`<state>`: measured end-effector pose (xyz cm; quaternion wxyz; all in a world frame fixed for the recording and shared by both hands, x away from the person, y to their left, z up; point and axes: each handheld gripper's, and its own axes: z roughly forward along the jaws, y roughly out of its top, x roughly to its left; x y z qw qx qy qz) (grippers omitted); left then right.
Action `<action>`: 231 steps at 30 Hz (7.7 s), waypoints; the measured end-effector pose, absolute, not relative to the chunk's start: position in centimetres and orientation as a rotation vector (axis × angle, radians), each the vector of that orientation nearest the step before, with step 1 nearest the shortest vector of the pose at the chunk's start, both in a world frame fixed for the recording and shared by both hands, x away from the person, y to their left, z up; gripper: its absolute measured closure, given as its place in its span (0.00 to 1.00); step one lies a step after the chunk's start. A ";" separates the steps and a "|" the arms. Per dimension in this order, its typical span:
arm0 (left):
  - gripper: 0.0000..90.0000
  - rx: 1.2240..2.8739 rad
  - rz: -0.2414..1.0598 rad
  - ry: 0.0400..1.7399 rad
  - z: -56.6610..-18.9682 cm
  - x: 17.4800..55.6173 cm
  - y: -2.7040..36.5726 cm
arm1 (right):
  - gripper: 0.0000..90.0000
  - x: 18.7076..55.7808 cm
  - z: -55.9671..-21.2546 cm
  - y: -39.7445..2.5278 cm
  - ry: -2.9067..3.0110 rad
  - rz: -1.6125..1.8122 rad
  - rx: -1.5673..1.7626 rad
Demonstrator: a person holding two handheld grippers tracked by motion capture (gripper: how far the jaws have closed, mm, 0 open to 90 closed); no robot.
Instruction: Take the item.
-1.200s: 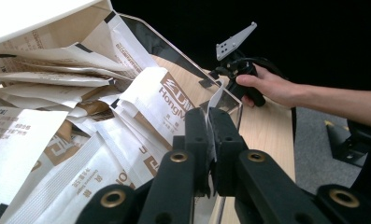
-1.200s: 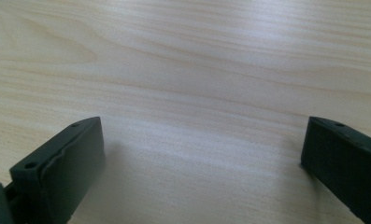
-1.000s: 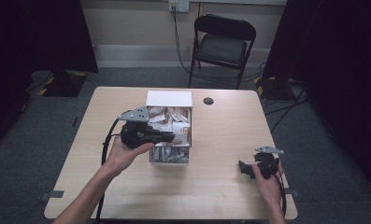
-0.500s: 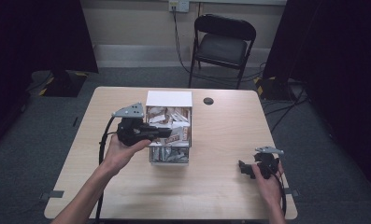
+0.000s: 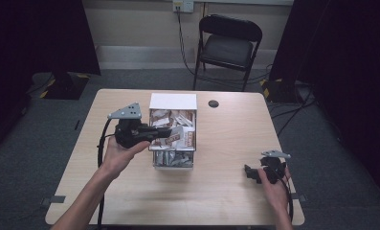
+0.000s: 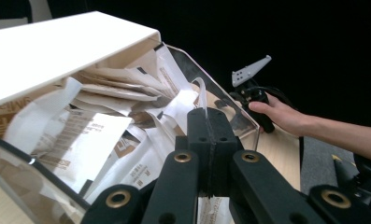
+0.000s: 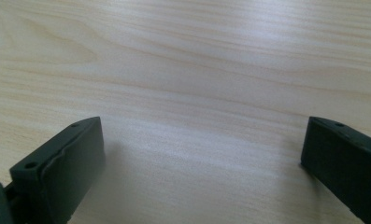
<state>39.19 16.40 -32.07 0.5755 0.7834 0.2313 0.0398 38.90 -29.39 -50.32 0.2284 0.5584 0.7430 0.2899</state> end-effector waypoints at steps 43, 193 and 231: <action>1.00 1.794 0.187 0.488 -28.6 36.8 20.4 | 0.00 38.9 -50.3 -29.4 2.046 0.798 1.537; 0.24 2.025 0.318 1.062 -45.0 41.8 26.2 | 0.00 38.9 -50.3 -29.4 2.043 0.796 1.539; 0.24 2.003 0.529 1.354 -50.9 39.2 33.6 | 0.00 38.8 -50.3 -29.4 2.044 0.797 1.539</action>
